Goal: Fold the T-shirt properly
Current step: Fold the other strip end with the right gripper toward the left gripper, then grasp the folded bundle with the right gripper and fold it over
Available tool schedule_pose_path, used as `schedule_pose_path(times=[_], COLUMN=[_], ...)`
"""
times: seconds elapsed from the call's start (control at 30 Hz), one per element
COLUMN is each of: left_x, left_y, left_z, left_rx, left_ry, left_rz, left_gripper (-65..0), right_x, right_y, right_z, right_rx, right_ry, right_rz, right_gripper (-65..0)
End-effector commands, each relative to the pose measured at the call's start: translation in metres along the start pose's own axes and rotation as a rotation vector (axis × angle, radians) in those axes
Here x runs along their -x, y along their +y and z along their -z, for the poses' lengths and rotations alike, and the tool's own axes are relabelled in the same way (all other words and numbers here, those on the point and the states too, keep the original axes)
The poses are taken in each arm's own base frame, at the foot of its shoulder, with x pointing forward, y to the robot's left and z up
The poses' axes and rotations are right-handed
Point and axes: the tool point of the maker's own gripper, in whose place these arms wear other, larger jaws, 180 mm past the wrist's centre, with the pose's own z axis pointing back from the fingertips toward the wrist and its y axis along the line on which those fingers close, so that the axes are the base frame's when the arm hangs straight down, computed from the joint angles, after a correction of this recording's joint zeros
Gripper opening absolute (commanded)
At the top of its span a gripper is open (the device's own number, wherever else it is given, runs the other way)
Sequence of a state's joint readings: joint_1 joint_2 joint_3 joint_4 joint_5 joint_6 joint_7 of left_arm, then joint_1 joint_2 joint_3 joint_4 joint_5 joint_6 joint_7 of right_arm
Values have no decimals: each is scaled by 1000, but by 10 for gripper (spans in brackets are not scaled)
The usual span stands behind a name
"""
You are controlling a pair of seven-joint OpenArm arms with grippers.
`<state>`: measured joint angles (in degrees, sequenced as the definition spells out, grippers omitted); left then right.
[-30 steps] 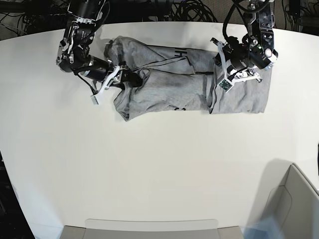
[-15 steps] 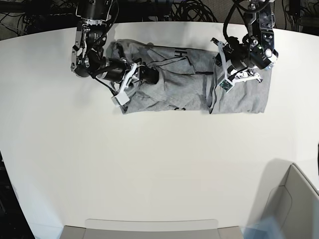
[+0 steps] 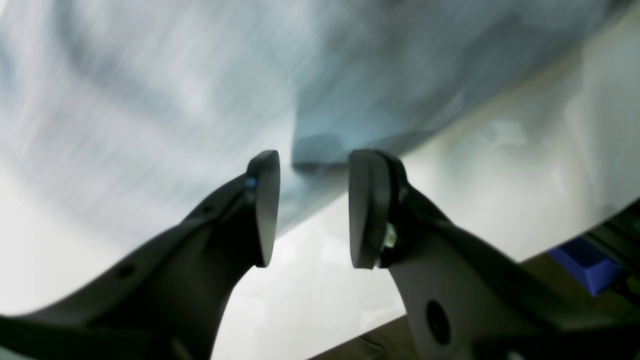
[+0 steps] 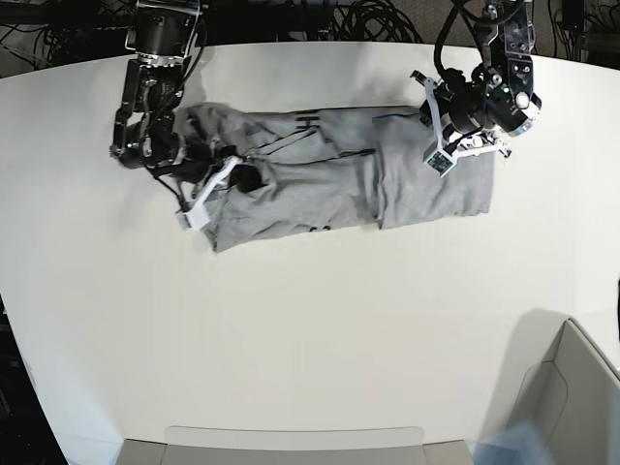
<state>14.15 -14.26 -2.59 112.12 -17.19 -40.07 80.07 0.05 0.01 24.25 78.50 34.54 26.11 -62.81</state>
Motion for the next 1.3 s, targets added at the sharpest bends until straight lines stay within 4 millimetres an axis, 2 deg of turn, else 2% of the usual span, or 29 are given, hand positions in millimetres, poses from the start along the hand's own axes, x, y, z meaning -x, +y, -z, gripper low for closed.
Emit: schedule_pose_path(times=[0.0, 0.03, 0.13, 0.23, 0.3, 0.4, 0.53, 0.73, 0.97, 1.17, 1.27], left_x=[-6, -5, -3, 3, 9, 15, 19, 24, 30, 30, 30], left_y=[9, 14, 26, 36, 41, 54, 64, 74, 70, 69, 69], left_z=[-7, -8, -12, -15, -16, -22, -26, -31, -29, -29, -29], left_rx=[-26, -38, -65, -89, -102, -135, -159, -184, -175, -172, -172], left_ry=[-27, -29, -35, -28, -18, -8, 8, 25, 42, 42, 42], left_rz=[-7, -23, -56, -81, -94, -107, -91, -69, -68, -65, -65], left_gripper=[-413, -413, -413, -413, -413, -413, -413, -413, -413, -413, -413], right_x=[-19, -27, -32, -41, -48, -63, -71, -56, -40, -16, -7], right_y=[-8, -20, -40, -48, -47, -23, 23, 75, 128, 155, 162], right_z=[-12, -20, -36, -51, -62, -71, -64, -29, 0, 25, 35], right_rx=[21, 50, 106, 168, 206, 220, 179, 118, 125, 178, 195], right_ry=[-57, -72, -70, -94, -127, -176, -185, -97, -13, 107, 154], right_rz=[-8, -8, -25, -8, 15, -24, -77, -39, -58, -84, -62], right_gripper=[-650, -650, -650, -650, -650, -650, -650, -650, -650, -650, -650])
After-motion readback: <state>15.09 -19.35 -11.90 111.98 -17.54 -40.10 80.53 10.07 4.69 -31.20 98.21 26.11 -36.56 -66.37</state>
